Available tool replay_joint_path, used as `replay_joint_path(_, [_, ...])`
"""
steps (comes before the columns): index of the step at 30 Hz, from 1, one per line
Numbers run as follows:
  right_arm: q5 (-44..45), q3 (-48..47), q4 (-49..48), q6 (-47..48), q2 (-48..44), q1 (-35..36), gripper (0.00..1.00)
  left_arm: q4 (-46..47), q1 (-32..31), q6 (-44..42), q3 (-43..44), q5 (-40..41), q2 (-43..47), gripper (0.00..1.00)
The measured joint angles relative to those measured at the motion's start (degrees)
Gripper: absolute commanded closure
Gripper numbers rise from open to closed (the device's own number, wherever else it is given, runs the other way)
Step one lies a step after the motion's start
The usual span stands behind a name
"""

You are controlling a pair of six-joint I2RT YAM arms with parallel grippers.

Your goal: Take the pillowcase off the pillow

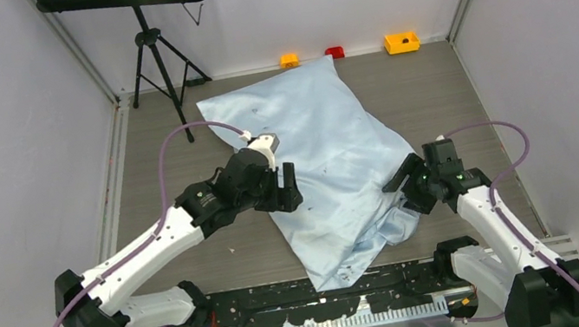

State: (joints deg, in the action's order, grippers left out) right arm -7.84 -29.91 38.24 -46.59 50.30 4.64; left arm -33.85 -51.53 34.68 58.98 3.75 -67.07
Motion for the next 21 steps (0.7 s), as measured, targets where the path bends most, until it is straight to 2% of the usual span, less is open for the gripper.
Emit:
replay_joint_path(3, [-4.3, 1.7, -5.6, -1.4, 0.9, 0.0, 0.89, -0.4, 0.0, 0.4, -0.2, 0.6, 0.8, 0.25])
replay_joint_path(4, [-5.6, 1.9, -7.4, -2.0, 1.4, 0.0, 0.98, -0.5, 0.0, 0.7, -0.3, 0.8, 1.1, 0.25])
replay_joint_path(7, [-9.1, 1.7, -11.7, -3.5, 4.2, 0.0, 1.0, -0.9, 0.0, 0.9, -0.4, 0.8, 1.9, 0.25])
replay_joint_path(11, [-12.6, -1.5, -11.0, -3.8, 7.2, 0.0, 0.97, -0.8, 0.0, 0.8, -0.4, -0.9, 2.5, 0.26])
replay_joint_path(14, [-14.0, -5.6, -8.4, -3.7, 6.1, 0.0, 0.94, -0.8, -0.3, 0.6, -0.4, -3.4, 2.4, 0.26])
replay_joint_path(17, [-14.5, -9.4, -6.5, -3.7, 3.5, 0.0, 0.97, -0.7, -1.3, 0.3, -0.2, -5.0, 2.2, 0.21])
replay_joint_path(21, [-15.6, -13.1, -6.0, -4.0, 1.7, 0.0, 0.98, -0.9, -3.0, -0.7, 1.5, -5.0, -0.1, 0.2])
